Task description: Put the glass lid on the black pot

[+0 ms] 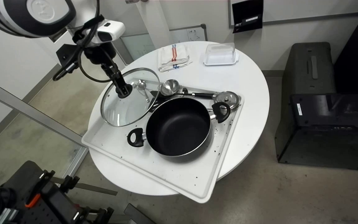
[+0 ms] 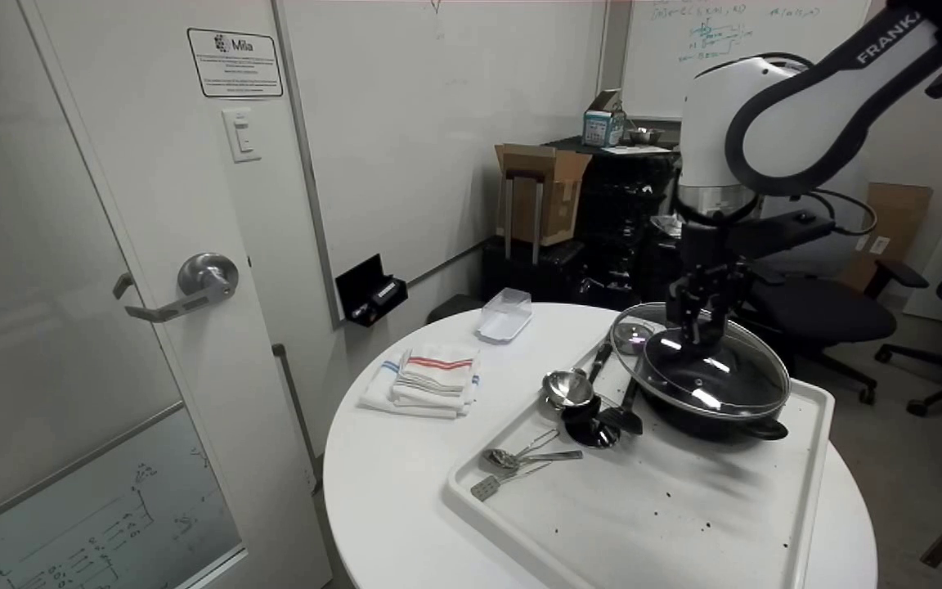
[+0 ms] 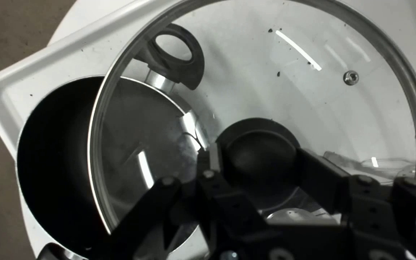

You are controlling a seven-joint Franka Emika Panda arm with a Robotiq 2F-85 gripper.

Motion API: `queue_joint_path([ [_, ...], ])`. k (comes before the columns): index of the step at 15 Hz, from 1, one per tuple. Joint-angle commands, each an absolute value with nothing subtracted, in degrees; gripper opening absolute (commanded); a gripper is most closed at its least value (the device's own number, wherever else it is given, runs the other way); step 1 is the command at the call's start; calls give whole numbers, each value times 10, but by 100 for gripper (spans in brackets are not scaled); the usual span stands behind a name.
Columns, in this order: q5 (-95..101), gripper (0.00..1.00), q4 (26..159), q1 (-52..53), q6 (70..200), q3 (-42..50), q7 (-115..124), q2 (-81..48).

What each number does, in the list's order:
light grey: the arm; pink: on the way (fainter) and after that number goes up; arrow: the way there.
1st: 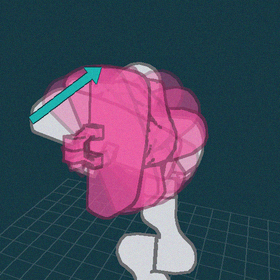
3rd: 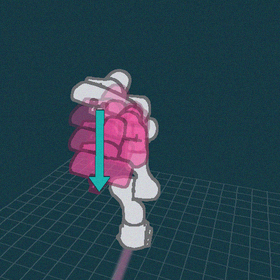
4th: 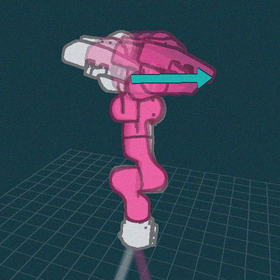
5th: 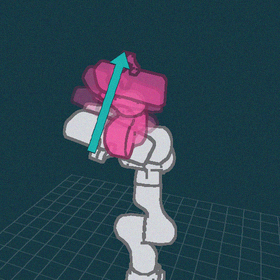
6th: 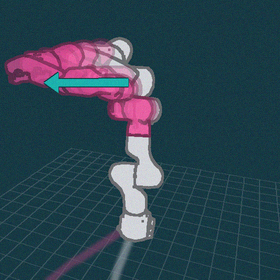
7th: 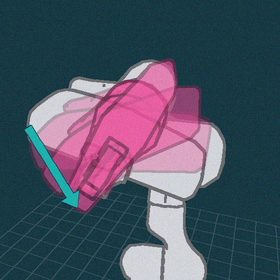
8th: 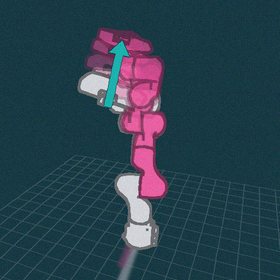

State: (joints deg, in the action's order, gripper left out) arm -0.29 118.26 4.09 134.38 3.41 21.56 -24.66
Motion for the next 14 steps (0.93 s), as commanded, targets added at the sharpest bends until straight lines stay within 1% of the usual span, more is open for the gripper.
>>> queue_joint_path([
  [1,-30,27,1154,20,1313,47,232,-251],
  [14,-92,27,1098,-36,1315,79,271,-331],
])
